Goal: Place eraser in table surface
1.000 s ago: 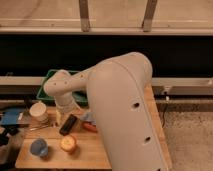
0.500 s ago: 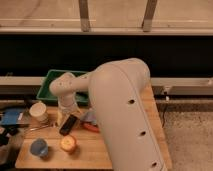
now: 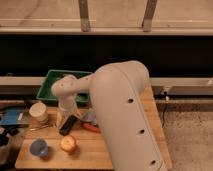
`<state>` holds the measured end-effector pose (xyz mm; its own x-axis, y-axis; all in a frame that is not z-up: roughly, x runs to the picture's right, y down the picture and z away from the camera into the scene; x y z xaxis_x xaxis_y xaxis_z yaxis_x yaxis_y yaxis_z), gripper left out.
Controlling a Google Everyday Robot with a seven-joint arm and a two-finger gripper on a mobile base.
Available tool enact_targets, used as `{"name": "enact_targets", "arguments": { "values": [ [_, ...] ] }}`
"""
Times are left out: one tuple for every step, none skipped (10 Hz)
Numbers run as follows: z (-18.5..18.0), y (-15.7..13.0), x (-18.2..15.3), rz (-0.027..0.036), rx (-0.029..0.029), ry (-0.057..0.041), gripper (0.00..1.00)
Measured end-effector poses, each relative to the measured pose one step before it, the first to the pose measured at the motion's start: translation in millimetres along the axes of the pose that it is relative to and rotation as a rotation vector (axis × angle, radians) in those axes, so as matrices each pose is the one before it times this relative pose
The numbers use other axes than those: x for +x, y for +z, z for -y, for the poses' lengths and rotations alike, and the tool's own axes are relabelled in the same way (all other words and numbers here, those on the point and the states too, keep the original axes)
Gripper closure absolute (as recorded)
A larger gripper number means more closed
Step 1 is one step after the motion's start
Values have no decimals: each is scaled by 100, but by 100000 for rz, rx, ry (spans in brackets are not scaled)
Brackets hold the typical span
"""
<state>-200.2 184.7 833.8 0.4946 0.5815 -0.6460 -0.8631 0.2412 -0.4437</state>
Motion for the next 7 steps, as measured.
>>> {"name": "enact_targets", "arguments": {
  "values": [
    [-460, 264, -21, -320, -166, -300, 20],
    [-292, 315, -13, -364, -164, -83, 22],
    [-110, 207, 58, -264, 261, -219, 29],
    [-118, 146, 41, -174, 247, -278, 37],
    [-271, 200, -7, -253, 95, -526, 49],
    [-70, 139, -13, -46, 81, -250, 59],
    [65, 67, 6, 174, 183, -188, 69]
  ]
}}
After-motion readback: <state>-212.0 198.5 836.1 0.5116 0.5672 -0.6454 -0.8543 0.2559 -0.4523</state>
